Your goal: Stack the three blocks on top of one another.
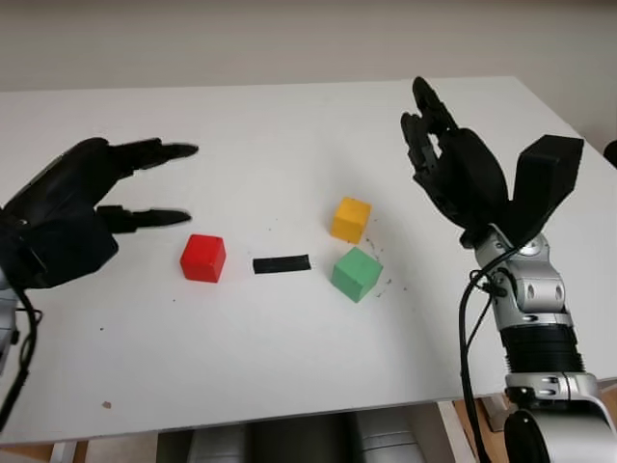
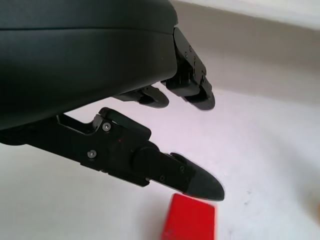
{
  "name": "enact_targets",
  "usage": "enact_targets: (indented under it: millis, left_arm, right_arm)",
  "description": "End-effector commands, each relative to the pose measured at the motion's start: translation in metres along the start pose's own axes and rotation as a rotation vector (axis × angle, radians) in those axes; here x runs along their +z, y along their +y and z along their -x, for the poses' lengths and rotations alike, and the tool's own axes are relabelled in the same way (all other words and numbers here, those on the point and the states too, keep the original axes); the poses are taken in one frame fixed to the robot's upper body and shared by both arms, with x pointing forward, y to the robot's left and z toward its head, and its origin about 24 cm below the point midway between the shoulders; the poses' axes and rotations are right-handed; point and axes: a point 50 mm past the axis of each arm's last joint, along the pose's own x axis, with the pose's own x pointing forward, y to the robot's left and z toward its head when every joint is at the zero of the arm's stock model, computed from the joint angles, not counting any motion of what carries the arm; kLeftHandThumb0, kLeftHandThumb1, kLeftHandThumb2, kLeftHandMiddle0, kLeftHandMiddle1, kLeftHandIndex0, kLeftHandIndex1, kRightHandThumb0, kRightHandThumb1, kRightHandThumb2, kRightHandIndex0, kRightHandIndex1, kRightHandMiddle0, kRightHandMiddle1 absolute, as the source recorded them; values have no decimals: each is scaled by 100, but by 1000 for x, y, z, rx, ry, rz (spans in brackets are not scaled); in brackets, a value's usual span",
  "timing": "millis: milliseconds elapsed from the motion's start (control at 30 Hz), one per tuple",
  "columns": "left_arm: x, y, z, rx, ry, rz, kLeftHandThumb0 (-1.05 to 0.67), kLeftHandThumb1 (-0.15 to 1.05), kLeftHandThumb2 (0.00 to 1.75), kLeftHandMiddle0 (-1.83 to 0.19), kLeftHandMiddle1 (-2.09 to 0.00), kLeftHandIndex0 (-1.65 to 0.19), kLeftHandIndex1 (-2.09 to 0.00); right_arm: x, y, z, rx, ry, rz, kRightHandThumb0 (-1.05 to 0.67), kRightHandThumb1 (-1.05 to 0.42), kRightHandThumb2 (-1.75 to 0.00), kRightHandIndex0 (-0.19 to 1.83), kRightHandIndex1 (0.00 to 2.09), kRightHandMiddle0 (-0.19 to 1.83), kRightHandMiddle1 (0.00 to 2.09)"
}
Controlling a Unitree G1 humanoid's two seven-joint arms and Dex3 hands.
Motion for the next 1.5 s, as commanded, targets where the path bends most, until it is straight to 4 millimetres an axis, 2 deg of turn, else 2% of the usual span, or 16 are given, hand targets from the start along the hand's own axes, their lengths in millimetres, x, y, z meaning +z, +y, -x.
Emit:
enact_targets:
  millis: [0, 300, 767, 967, 1167, 1367, 1467]
  left_arm:
    - [6, 9, -4, -50, 2, -85, -72, 90, 4, -31, -1, -37, -11]
    - [23, 8, -9, -206, 35, -210, -77, 85, 4, -21, -2, -29, -5]
    - [27, -13, -9, -278, 16, -230, -74, 82, 5, -14, -3, -22, -3]
    - [27, -23, -10, -320, 15, -228, -79, 83, 6, -11, -4, -16, -2]
    - [26, -34, -12, -285, -12, -228, -77, 84, 6, -16, -7, -20, -5]
    - [27, -43, -17, -205, -21, -238, -73, 81, 5, -27, -11, -32, -11]
    - [28, -46, -18, -166, -38, -270, -73, 84, 6, -27, -13, -38, -15]
  right_arm:
    - [9, -1, -5, 5, -12, 20, -60, -105, -66, -16, 5, -15, 5]
    - [11, -1, -10, 16, -16, 37, -60, -105, -64, -18, 4, -17, 4]
    - [10, -1, -12, 20, -1, 40, -59, -105, -66, -19, 5, -18, 5]
    - [9, 0, -12, 21, -2, 46, -59, -105, -67, -18, 5, -18, 5]
    - [8, 1, -11, 23, 3, 39, -59, -105, -68, -18, 5, -18, 5]
    - [7, 2, -11, 20, 8, 34, -59, -105, -67, -18, 5, -18, 6]
    - [7, 2, -11, 22, 7, 34, -58, -105, -67, -18, 5, -18, 6]
